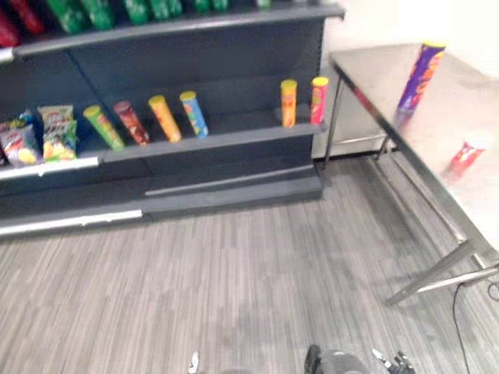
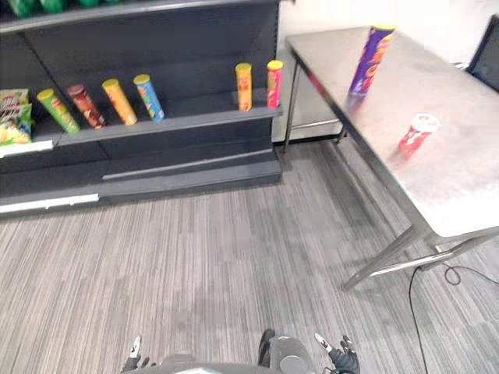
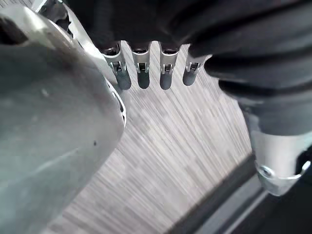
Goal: Put the gum and the chips on the shelf.
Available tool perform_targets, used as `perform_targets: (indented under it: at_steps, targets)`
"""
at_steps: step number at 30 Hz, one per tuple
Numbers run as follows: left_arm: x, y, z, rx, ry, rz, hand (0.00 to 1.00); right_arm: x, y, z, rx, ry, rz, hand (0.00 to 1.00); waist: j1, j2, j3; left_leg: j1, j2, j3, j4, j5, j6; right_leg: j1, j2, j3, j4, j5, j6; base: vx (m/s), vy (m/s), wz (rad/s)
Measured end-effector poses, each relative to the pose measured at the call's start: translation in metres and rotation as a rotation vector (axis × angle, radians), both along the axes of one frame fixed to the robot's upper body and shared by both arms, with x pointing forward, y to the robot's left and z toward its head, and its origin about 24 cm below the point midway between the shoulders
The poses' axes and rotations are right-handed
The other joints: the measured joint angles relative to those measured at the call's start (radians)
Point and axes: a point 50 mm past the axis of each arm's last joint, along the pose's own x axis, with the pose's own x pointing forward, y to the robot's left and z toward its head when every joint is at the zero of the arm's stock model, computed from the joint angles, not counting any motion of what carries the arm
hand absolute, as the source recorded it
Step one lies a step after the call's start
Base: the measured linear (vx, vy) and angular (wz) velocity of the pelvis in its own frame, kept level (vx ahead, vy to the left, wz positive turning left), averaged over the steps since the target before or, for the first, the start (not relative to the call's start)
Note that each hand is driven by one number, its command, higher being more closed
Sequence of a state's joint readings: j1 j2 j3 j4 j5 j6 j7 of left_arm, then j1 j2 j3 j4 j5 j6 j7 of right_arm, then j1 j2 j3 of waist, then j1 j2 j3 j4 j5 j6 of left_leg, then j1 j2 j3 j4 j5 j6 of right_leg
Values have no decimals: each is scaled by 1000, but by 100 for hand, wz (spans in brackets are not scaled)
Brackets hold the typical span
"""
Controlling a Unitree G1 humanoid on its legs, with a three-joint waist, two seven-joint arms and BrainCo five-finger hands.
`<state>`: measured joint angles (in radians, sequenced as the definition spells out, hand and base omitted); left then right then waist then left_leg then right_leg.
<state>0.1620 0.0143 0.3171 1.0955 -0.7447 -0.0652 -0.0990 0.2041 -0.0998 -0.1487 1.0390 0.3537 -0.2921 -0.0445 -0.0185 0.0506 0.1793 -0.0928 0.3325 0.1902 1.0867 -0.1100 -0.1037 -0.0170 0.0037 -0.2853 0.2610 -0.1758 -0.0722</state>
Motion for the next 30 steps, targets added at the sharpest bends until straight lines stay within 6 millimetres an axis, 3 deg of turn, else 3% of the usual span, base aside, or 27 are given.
perform_targets:
  at_steps: [3, 5, 6, 9, 11, 12, 13, 14, 17, 20, 22, 26, 30]
  targets:
    - [3, -4, 1, -14, -44, 19, 0, 3, 1, 0, 9, -8, 4, 0, 25, -7, -2, -66, -41, 47, -114, -67, 21, 56, -2, 67, -22, -13, 14, 219, 27, -73]
    - [3, -7, 1, -28, -55, 10, 0, 7, 5, 0, 19, -24, 6, 0, 32, -20, -4, -86, -79, 82, -432, -76, 44, 86, -22, 129, -33, -28, 33, 258, 121, -92]
    - [3, -6, 1, -28, -58, 9, 0, 7, 6, 0, 21, -25, 4, 0, 31, -23, -3, -87, -90, 80, -514, -72, 48, 91, -30, 142, -33, -34, 38, 275, 188, -64]
    - [4, -3, 3, -19, -77, 18, 0, 5, 11, -1, 40, -25, -13, 0, 35, -47, -3, -94, -133, 53, -823, -11, 47, 109, -88, 194, -14, -78, 85, 356, 286, -37]
    - [1, -4, 2, -25, -74, 32, 0, 4, 11, -1, 48, -30, -10, 0, 40, -47, -4, -82, -134, 8, -935, 42, 21, 129, -122, 234, 20, -140, 147, 429, 389, -29]
    - [0, -2, 2, -25, -74, 36, 0, 4, 12, -1, 55, -29, -6, 0, 47, -55, -4, -73, -141, 18, -923, 96, 16, 136, -137, 250, 31, -158, 159, 428, 395, -56]
    - [-5, 2, 3, -15, -68, 36, 0, 3, 16, -2, 69, -28, -5, 0, 54, -64, -13, -60, -162, 36, -880, 121, 33, 156, -158, 291, 29, -169, 159, 526, 428, -69]
    - [-11, 9, 3, 0, -61, 40, 0, 8, 27, -3, 99, -45, -3, 0, 53, -89, -26, -62, -174, 51, -824, 83, 45, 168, -168, 338, 26, -164, 161, 439, 307, -69]
    - [-13, 16, 4, 19, -55, 36, 0, 14, 47, -4, 153, -62, -8, 0, 55, -120, -44, -44, -187, 69, -749, 2, 54, 184, -181, 376, 26, -126, 156, 340, 189, -44]
    - [-14, 16, 4, 19, -44, 17, 0, 18, 47, -4, 154, -69, -35, 0, 52, -120, -54, -27, -187, 97, -672, -38, 79, 188, -198, 395, 61, -103, 156, 305, 144, -27]
    - [-13, 14, 3, 8, -24, -23, 0, 17, 43, -4, 158, -72, -80, 0, 51, -101, -68, -24, -183, 86, -645, -40, 82, 185, -193, 403, 69, -58, 155, 248, 40, -23]
    - [-13, 9, 0, -18, 9, -87, 0, 14, 38, -4, 144, -68, -85, 0, 49, -80, -97, -14, -178, 69, -660, -37, 79, 181, -188, 401, 53, -32, 171, 126, -27, -21]
    - [-14, 3, -1, -34, 19, -109, 0, 10, 31, -4, 119, -59, -82, 0, 49, -56, -110, 5, -160, 68, -718, 2, 54, 171, -165, 396, 26, 11, 175, 50, -66, -16]
